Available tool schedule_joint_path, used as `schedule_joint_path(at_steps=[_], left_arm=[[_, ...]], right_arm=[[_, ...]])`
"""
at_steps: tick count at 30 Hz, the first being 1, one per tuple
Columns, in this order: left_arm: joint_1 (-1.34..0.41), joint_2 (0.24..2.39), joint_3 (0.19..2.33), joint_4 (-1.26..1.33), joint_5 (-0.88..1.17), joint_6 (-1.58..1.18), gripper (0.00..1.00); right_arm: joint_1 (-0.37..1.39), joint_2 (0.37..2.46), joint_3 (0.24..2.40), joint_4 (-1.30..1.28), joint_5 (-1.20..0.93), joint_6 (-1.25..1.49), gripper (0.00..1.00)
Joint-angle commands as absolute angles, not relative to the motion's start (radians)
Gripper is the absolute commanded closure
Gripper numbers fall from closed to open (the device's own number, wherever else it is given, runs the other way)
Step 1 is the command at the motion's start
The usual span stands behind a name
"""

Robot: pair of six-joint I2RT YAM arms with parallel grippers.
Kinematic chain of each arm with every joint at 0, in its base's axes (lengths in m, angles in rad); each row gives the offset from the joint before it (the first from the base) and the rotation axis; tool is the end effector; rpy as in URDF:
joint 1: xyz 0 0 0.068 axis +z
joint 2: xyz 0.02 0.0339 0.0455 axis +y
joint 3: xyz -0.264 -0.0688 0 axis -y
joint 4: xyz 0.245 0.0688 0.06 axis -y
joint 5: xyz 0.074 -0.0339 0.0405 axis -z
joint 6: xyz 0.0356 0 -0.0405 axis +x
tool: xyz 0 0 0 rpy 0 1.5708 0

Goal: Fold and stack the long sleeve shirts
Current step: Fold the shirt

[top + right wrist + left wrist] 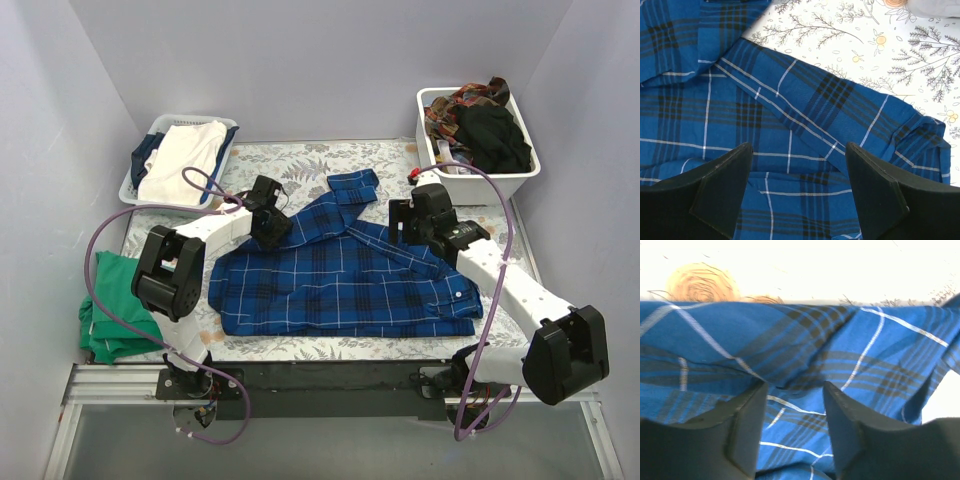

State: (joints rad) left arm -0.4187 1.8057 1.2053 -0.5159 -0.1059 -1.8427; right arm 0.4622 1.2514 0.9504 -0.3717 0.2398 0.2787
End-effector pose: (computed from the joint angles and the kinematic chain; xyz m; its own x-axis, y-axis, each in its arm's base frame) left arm 0.3355 -0.1452 0.1830 -0.1281 -0.9914 0.0264 -0.8879 0.1028 -0.4484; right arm 0.2488 0.1145 0.2812 -0.6096 -0.0051 -0.7927 -0.1032 0.9920 0.0729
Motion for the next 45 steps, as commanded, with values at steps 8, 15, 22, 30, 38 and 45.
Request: schedule_joint_path(at_steps=[8, 15, 22, 30, 38, 45], left_arm=[[-0.400, 1.822, 1.226, -0.606, -0.212, -1.839, 0.67], [-0.379, 1.816, 1.218, -0.597, -0.209, -1.825, 0.84], [-0.359, 1.753, 1.229, -0.601, -0.241, -1.790, 0.47], [-0.328, 1.782, 1.264, -0.598, -0.210, -1.767, 0.39], [-0.328, 1.879, 1.295, -0.567, -0.156, -1.735, 0.52], [-0.328, 1.908, 1.279, -0.620, -0.202, -1.724, 0.80]], right_arm=[[0.422, 1.236, 0.890, -0.433, 0.247, 0.363, 0.18], [0.407, 1.256, 0.888, -0.515, 0.284, 0.413, 0.22], [0.402, 1.252, 0.870, -0.523, 0.270, 0.442, 0.24], [0.400, 1.267, 0.864, -0.528, 0.262, 0.445, 0.24], [0.400, 1.266, 0.844, -0.534, 0.261, 0.448, 0.25], [0.399, 1.272, 0.839, -0.534, 0.259, 0.456, 0.25]])
